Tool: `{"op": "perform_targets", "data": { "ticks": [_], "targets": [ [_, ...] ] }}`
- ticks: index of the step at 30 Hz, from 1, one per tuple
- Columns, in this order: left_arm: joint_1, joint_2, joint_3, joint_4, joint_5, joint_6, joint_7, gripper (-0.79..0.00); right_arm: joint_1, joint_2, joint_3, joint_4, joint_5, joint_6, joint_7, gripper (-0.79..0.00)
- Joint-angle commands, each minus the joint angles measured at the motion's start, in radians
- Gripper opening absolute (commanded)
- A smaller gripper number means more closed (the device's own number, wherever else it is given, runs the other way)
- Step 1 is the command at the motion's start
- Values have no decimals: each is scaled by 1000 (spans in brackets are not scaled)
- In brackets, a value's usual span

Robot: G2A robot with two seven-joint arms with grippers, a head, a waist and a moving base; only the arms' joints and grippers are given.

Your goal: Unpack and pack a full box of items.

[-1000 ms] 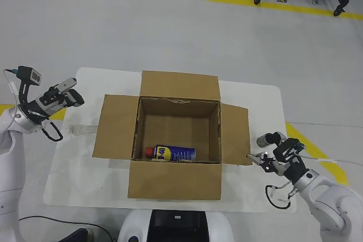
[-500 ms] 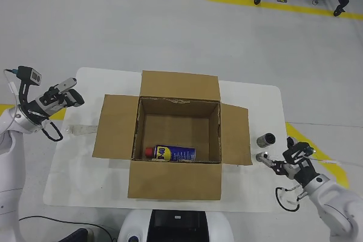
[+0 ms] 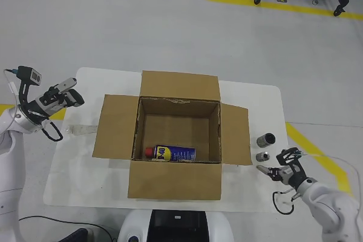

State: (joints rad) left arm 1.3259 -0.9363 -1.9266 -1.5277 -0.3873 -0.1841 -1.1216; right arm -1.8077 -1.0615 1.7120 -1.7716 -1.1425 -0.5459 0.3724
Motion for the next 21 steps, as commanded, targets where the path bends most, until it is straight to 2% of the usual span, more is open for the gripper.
{"op": "perform_targets", "data": {
  "ticks": [1,18,21],
  "targets": [
    [0,0,0,0,0,0,0,0,16,0,-12,22,3,1,4,0],
    [0,0,0,0,0,0,0,0,130,-5,-113,188,-24,29,-15,0],
    [0,0,0,0,0,0,0,0,142,-5,-123,205,-30,30,-23,-77]
  ]
}}
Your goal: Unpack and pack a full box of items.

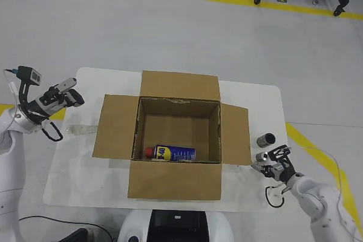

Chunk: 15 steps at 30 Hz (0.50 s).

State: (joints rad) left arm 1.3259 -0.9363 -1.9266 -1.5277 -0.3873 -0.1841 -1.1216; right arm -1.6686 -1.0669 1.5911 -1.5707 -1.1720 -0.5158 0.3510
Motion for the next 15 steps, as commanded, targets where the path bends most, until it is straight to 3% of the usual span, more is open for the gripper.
{"op": "perform_targets", "data": {
  "ticks": [1,5,10,15],
  "targets": [
    [0,0,0,0,0,0,0,0,6,0,-4,9,-2,0,-4,-86],
    [0,0,0,0,0,0,0,0,21,0,-9,23,0,2,-4,-139],
    [0,0,0,0,0,0,0,0,40,1,-17,40,2,1,5,-379],
    [0,0,0,0,0,0,0,0,41,3,-18,41,-6,10,7,-526]
  ]
}}
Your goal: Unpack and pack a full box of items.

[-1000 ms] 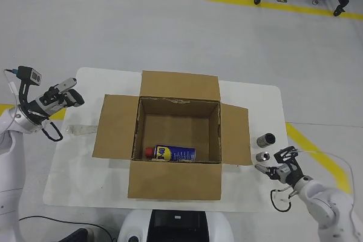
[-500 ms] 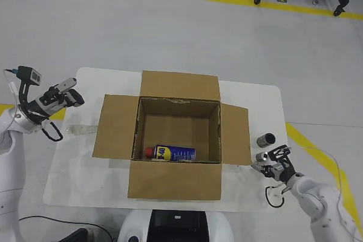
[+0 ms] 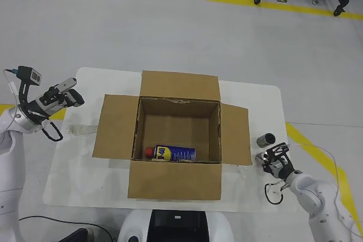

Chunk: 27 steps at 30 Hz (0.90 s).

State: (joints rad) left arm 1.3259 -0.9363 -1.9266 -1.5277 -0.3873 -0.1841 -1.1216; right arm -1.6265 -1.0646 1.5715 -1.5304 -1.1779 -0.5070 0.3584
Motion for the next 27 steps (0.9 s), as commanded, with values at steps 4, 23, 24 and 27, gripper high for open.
{"op": "perform_targets", "data": {
  "ticks": [4,23,24,27],
  "targets": [
    [0,0,0,0,0,0,0,0,-10,3,11,-8,-1,4,-3,-785],
    [0,0,0,0,0,0,0,0,-196,27,203,-298,7,-65,-46,-785],
    [0,0,0,0,0,0,0,0,-204,27,210,-316,8,-66,-52,-785],
    [0,0,0,0,0,0,0,0,-220,28,222,-364,11,-75,-66,-785]
  ]
}}
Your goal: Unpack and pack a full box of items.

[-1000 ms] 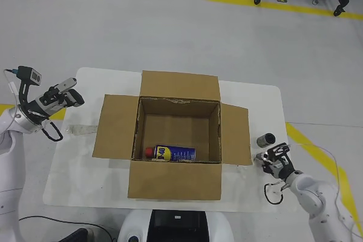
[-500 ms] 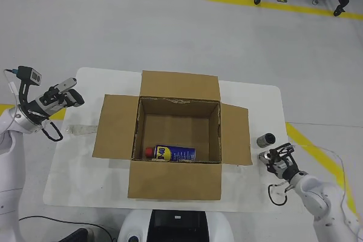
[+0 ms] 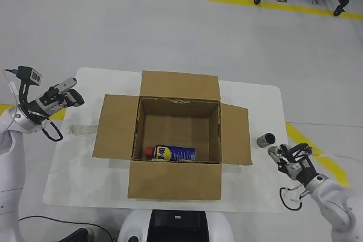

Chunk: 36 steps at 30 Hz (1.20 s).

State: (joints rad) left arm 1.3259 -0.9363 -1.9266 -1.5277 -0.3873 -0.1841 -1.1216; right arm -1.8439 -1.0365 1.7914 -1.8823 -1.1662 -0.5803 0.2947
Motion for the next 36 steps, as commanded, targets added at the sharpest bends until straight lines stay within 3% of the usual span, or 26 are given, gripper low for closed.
{"op": "perform_targets", "data": {
  "ticks": [1,24,36],
  "targets": [
    [0,0,0,0,0,0,0,0,-4,0,4,-26,-3,-1,-5,-785],
    [0,0,0,0,0,0,0,0,152,-3,-188,-193,11,-40,1,-785],
    [0,0,0,0,0,0,0,0,249,-9,-297,-134,94,-31,35,-785]
  ]
}}
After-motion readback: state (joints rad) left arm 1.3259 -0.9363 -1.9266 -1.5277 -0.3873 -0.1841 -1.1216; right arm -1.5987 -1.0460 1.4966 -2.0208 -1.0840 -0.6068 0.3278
